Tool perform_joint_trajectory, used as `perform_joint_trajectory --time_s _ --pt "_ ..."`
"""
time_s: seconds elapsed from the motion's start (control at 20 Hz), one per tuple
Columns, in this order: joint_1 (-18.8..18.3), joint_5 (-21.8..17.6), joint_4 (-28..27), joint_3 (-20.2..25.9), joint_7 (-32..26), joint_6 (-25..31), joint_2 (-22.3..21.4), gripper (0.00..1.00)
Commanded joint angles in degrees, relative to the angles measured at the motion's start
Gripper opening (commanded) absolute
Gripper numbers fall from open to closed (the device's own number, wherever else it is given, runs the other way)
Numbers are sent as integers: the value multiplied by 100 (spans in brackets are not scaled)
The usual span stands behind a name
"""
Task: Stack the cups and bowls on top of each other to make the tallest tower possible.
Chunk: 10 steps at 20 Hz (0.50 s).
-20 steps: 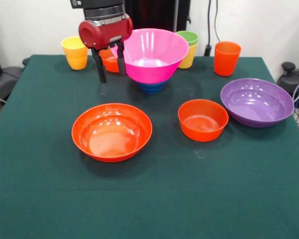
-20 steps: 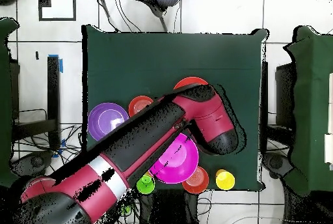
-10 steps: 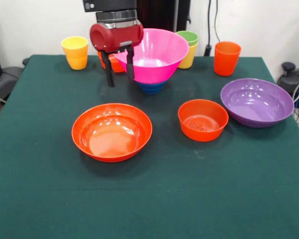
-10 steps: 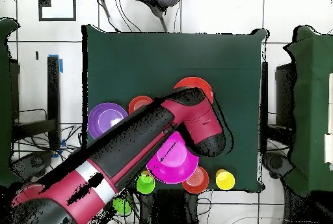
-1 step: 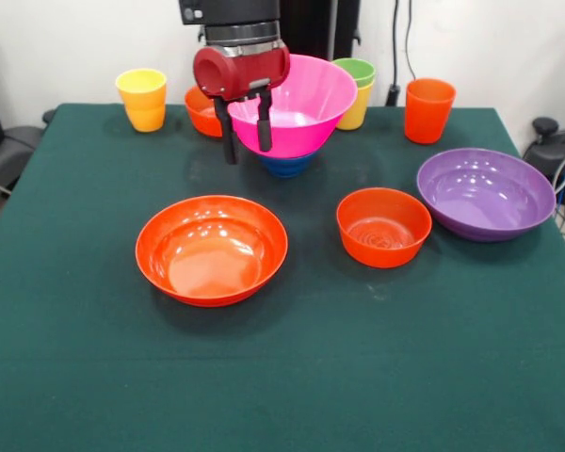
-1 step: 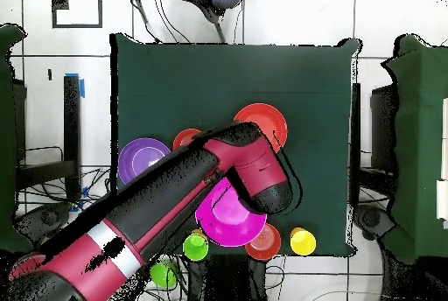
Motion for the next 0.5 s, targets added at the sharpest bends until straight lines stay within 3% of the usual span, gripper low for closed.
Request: perform_joint_trajectory --time_s 0.05,0.25,0.5 --pt "15 579 316 1148 752 796 173 100" --pt "-58 975 423 1257 314 1035 105 100" --pt "36 924 260 1287 568 1224 368 100"
